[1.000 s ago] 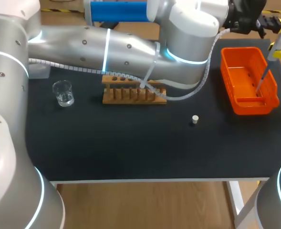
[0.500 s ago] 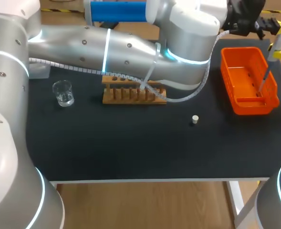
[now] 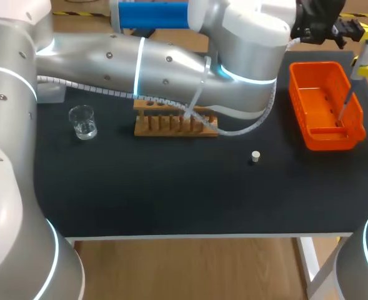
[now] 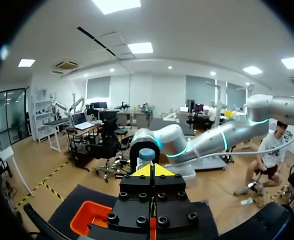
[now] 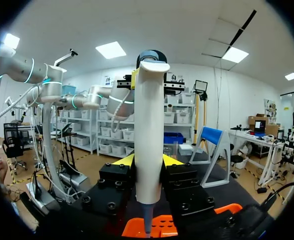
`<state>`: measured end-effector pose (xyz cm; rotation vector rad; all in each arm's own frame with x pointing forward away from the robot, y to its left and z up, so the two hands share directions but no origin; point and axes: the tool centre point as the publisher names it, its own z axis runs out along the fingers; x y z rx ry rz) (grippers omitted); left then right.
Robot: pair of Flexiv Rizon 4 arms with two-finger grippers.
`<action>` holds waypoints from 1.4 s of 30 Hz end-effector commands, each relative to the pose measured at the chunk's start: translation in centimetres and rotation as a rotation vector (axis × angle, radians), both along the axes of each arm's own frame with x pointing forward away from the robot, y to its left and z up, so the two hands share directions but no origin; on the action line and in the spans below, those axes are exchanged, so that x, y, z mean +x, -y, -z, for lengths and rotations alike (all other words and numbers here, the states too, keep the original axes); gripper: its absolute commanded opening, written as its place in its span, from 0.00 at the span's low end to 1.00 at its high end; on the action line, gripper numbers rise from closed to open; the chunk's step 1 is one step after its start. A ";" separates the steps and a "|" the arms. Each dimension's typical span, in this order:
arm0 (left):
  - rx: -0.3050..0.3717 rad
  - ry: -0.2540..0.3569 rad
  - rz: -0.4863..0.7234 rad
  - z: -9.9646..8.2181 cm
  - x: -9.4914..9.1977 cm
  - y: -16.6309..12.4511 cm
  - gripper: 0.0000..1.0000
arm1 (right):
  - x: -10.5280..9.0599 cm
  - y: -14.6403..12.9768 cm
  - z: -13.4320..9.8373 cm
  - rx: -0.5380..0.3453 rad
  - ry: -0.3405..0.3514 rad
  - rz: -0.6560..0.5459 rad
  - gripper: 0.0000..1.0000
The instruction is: Invert the test tube, pick up the pipette, mount the tip to pipette, aspirate from beaker and dispense into the tube, eject the tip, return the pipette, and cap with the stopper.
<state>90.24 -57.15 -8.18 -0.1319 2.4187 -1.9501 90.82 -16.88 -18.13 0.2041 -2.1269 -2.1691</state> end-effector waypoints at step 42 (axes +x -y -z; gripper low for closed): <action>0.034 -0.029 0.028 2.1 0.1 1.2 0.00 | -0.1 0.0 -0.1 -0.003 0.001 0.000 0.00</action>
